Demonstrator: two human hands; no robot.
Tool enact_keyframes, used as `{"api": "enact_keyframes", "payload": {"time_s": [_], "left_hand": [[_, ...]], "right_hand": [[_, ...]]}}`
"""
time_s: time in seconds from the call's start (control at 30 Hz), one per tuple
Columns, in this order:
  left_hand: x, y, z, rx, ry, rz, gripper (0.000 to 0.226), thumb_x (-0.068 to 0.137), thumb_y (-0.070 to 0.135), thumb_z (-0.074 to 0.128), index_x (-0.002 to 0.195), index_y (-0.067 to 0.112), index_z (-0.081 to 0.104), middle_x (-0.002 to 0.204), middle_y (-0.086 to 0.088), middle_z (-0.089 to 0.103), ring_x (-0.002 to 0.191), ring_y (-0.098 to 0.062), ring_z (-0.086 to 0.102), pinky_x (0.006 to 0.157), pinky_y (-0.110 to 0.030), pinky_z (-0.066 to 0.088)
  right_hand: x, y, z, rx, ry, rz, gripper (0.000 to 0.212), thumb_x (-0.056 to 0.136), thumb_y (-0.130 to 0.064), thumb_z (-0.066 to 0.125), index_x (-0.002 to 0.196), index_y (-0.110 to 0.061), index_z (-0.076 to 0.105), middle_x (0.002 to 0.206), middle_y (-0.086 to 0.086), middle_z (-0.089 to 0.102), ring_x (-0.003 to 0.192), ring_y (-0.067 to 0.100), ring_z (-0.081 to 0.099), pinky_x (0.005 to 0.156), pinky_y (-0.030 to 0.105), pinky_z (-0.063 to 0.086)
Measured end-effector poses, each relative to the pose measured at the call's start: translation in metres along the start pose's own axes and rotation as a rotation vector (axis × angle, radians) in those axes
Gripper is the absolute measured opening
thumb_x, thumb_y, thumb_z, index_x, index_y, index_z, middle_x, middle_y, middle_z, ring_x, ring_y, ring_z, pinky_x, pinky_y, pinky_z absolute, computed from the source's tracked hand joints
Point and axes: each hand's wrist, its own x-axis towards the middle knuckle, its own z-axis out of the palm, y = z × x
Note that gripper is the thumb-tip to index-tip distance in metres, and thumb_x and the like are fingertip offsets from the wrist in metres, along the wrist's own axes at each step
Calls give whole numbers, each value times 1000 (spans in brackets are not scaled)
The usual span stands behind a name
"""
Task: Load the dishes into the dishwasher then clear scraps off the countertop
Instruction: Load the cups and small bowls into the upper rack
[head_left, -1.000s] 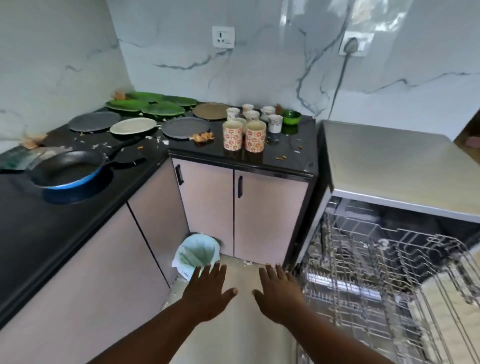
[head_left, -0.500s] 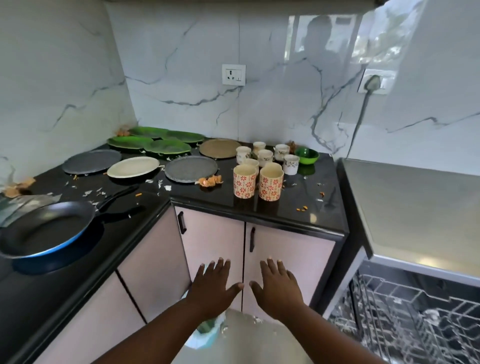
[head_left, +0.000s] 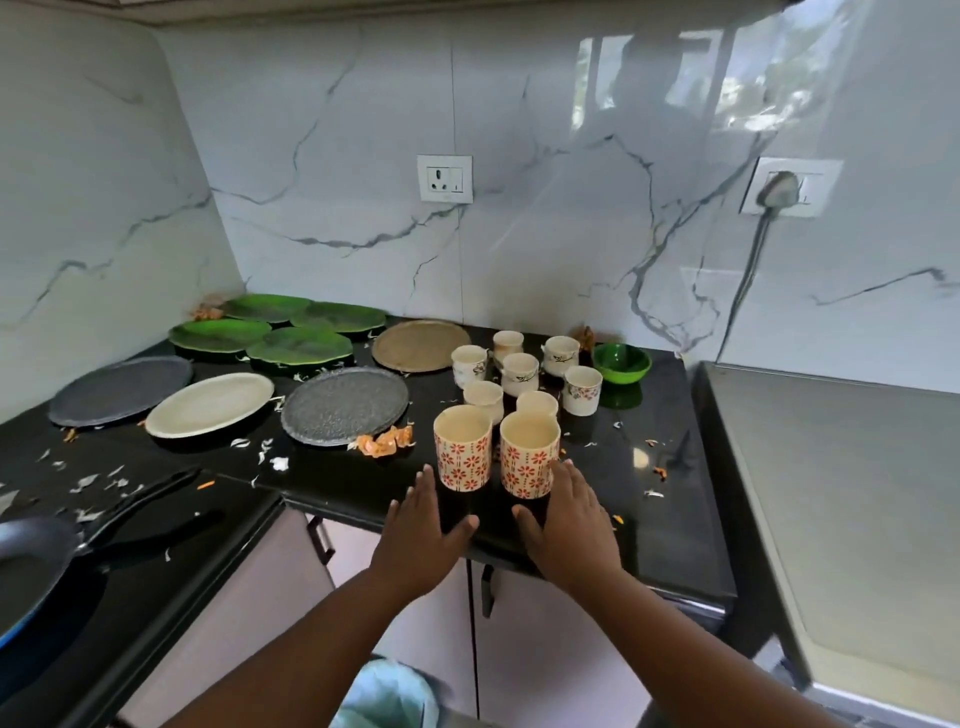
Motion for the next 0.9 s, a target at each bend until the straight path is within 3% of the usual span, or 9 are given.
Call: {"api": "enact_keyframes", "payload": {"time_s": [0.13,0.23,0.33,0.43,0.6,0.77,0.9], "left_hand": [[33,5,-2,-205,56,-58,101,86,50,63,154,15,-3,161,-6,13,147,-27,13,119,-41,7],[57,2,0,-342,56,-67,105,79,47,72,153,18,4,159,-3,22,145,-28,23,117,-46,23],[73,-2,6,-512,72,-52,104,73,37,81,152,19,15,153,-1,35,136,-20,38,106,-35,36],[87,-7,11,-630,85,-22,98,68,26,86,146,20,28,142,2,46,122,-9,44,97,-27,40],[110,-22,20,-658,47,57,93,60,30,90,133,38,33,124,21,49,120,-10,50,99,-32,45],[112,-22,21,-640,36,106,98,59,30,91,139,30,35,125,18,48,121,-13,50,100,-34,44],[102,-15,17,-701,-20,170,95,61,24,90,140,27,37,125,14,50,118,-12,50,98,-35,45]], "right_hand": [[27,2,1,223,24,104,93,85,-45,66,152,-17,8,158,4,21,144,21,24,115,41,29],[48,1,6,396,5,205,101,76,-45,76,150,-22,11,155,2,25,140,23,33,111,46,36],[62,-1,15,550,34,247,107,60,-51,82,145,-28,20,148,-1,35,133,21,41,108,46,41],[70,2,25,635,85,256,109,48,-62,78,139,-33,25,140,-6,43,127,15,46,105,43,43],[77,-1,36,682,136,241,95,50,-54,80,129,-45,28,129,-14,51,118,8,52,100,37,47],[72,-7,37,701,189,263,91,51,-52,82,128,-42,35,122,-20,56,112,2,56,93,29,49],[55,-7,26,756,235,292,87,55,-36,87,126,-39,37,116,-21,56,110,2,56,85,18,48]]}}
